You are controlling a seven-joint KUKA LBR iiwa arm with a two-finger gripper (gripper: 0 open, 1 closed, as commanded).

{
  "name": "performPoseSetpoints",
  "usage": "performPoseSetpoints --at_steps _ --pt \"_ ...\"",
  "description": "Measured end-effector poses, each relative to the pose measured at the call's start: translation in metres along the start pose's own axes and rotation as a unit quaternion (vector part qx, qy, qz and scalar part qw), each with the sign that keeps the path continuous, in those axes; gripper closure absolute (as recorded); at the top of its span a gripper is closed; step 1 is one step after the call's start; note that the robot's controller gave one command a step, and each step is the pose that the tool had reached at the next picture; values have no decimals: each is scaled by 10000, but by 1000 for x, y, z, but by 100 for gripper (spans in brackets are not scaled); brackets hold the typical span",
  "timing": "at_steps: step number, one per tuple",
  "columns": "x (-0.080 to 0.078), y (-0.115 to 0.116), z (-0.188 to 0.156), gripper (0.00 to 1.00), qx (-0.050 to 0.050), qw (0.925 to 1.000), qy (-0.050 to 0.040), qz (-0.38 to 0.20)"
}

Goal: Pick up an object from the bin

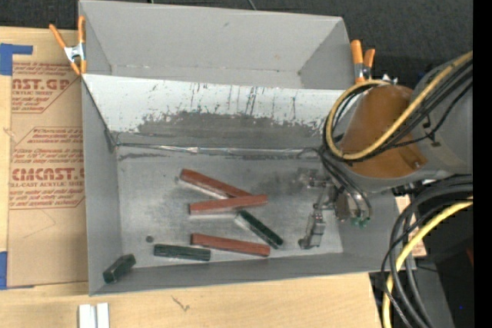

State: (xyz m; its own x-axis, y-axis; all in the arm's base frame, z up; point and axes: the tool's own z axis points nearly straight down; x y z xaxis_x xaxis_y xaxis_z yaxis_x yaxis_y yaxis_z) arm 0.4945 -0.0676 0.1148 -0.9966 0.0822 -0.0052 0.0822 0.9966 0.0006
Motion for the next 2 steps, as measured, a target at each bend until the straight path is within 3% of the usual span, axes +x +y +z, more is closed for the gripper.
performPoseSetpoints --at_steps 1,2 --pt "7 18 16 0 -3 9995 45 304" --pt "-1 52 -10 0 7 9857 26 1682"
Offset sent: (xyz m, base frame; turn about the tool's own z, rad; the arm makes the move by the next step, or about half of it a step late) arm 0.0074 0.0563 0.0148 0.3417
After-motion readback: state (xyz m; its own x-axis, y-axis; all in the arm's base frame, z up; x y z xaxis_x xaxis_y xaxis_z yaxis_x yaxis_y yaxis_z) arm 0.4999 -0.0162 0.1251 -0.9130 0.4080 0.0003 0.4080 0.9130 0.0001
